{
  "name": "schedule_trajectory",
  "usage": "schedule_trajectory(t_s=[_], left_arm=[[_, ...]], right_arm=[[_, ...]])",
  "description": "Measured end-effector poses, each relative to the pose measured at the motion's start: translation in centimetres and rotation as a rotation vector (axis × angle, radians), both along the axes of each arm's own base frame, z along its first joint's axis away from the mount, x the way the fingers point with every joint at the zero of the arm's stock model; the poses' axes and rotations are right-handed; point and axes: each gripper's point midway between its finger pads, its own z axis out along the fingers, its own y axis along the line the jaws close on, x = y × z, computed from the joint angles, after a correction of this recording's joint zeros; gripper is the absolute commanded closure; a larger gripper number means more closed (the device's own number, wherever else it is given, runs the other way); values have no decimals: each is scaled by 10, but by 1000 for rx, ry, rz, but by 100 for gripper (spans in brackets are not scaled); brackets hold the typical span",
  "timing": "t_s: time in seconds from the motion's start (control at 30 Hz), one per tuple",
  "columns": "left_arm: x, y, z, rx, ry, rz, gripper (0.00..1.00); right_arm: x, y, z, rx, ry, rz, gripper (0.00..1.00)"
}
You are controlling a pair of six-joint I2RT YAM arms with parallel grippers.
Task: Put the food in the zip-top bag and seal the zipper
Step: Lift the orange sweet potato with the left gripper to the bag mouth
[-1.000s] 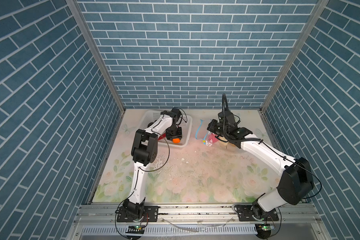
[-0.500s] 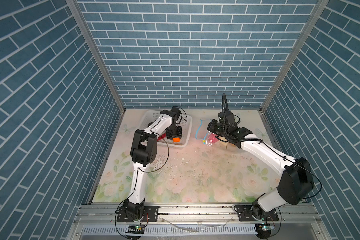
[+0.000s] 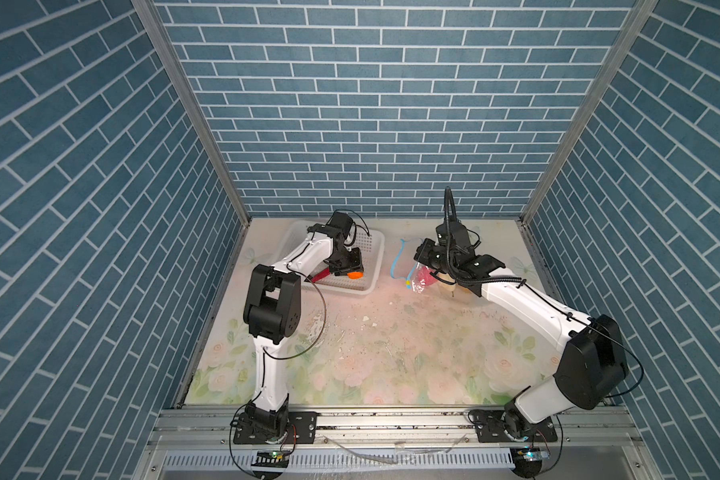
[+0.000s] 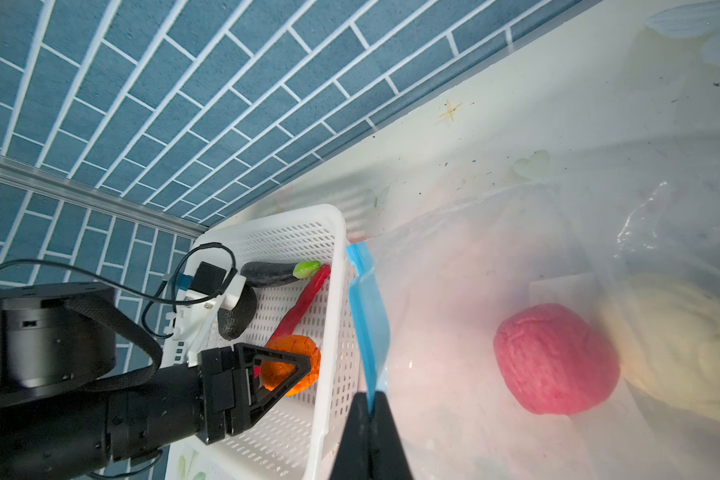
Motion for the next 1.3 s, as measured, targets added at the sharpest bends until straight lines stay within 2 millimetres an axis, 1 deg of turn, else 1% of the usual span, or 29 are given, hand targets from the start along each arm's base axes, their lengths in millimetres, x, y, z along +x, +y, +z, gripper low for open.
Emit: schedule_trajectory(t_s=[0.13,0.33,0.53,0.67,0.83,1.03,1.3], left_arm=[[0,-12,21,-140,-53,-22,50],[7,-31,51,-315,-137,-70,50],[5,-55,68,-501,-167,-142,50],[0,-66,78,-602,-177,-179,50],[-2,-79,97,-687,-212,-236,50],[-11,-92,106,-731,-215,-290,50],[-14,-101,107,-733,-215,-303,50]], right_arm=[[0,0,0,0,0,0,100],[0,0,0,0,0,0,100],[0,0,0,1,0,1,100],[0,0,0,1,0,1,100],[0,0,0,2,0,2,100],[-1,1,0,4,2,7,100],[-2,3,0,10,6,16,100]])
